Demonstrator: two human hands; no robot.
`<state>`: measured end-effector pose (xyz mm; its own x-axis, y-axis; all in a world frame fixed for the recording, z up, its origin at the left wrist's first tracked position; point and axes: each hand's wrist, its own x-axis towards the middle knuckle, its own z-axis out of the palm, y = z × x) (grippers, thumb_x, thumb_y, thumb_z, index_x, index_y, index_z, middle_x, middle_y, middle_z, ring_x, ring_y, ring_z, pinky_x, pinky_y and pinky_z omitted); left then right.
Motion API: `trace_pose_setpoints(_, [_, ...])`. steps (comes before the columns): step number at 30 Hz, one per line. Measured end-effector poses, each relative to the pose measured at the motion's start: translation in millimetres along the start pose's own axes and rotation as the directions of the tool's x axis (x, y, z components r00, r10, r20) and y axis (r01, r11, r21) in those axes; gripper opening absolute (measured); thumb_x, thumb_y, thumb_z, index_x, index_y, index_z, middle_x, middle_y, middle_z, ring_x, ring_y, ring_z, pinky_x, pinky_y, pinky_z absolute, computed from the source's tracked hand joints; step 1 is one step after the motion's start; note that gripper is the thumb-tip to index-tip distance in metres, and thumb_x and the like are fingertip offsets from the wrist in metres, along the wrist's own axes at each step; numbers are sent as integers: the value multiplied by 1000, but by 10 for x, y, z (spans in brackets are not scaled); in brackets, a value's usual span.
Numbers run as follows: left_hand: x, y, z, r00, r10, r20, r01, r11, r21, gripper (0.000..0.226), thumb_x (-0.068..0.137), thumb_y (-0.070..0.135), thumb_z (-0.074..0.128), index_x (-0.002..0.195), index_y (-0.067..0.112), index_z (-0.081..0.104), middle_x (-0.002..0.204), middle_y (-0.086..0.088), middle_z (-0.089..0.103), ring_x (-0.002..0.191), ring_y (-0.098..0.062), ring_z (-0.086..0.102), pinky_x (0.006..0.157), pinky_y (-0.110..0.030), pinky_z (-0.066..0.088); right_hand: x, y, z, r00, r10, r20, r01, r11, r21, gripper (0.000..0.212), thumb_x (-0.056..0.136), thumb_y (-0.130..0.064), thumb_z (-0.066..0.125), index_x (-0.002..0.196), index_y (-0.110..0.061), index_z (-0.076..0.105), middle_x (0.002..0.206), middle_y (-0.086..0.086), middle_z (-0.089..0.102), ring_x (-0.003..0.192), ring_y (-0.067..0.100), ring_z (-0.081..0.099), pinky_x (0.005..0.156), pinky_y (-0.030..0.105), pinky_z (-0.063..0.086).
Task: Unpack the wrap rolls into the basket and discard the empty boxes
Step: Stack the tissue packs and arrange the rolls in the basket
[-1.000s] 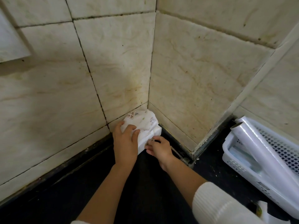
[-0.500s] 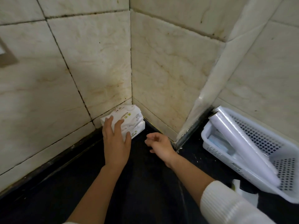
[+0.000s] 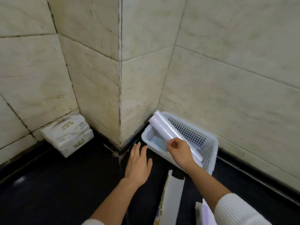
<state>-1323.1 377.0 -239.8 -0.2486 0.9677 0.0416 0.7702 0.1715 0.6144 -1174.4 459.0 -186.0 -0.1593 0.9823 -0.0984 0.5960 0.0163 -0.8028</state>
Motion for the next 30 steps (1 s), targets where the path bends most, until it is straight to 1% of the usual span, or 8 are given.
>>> trace_pose_setpoints(3, [224,208,166,996,17,83,-25,995,98,63,101,38,37,153,11,14,163,-10,5,151,-22,-1,123,-36,6,185,211,-181,999,47,28,-39,974,-225,29,86,-16,64,113,-8,60,100,5,61,89,22,58,72,26,42])
trace_pose_setpoints(7, [481,276,311,996,-80,39,69,973,221,72,101,47,23,153,5,-2,163,-12,-7,150,-23,-10,123,-38,-2,407,427,-239,998,8,70,20,920,-392,47,86,-25,64,129,-10,50,124,8,51,108,26,54,86,30,45])
trace_pose_setpoints(10, [589,280,400,993,-110,47,93,956,280,76,100,51,19,152,1,-7,161,-15,-16,149,-25,-17,122,-37,-6,570,507,-200,994,-55,95,96,862,-498,52,85,-37,62,129,-12,48,125,7,50,109,25,52,89,34,46])
trace_pose_setpoints(15, [591,234,509,997,-75,-12,76,967,244,76,99,51,23,153,3,1,162,-15,-14,149,-24,-18,120,-34,-8,759,634,-62,974,-205,97,219,738,-639,64,82,-55,58,127,-11,48,120,7,54,109,25,50,90,36,44])
trace_pose_setpoints(19, [612,197,559,997,-67,-33,74,954,290,76,98,52,21,153,3,4,162,-15,-12,149,-24,-17,120,-35,-7,809,694,-59,957,-266,117,279,729,-625,65,79,-57,60,123,-10,51,117,7,56,106,25,52,87,34,43])
trace_pose_setpoints(25, [603,169,567,998,-46,-37,55,945,322,75,98,52,21,154,4,7,162,-17,-11,149,-25,-16,120,-35,-8,943,354,-499,926,-363,108,366,784,-502,59,65,-52,63,108,-11,60,98,3,55,87,20,51,66,31,41])
trace_pose_setpoints(27, [620,176,565,999,-45,-27,52,942,332,75,98,52,22,153,4,8,161,-18,-12,149,-27,-16,120,-35,-8,1093,238,-692,931,-355,88,352,802,-483,58,65,-50,66,107,-11,62,94,2,54,82,20,49,66,31,41])
trace_pose_setpoints(30, [628,178,561,999,-49,-15,51,933,357,75,98,52,22,153,3,9,161,-20,-13,149,-28,-17,121,-38,-6,1336,200,-851,958,-267,103,280,805,-523,51,71,-40,74,111,-10,63,101,8,60,87,26,57,72,36,50])
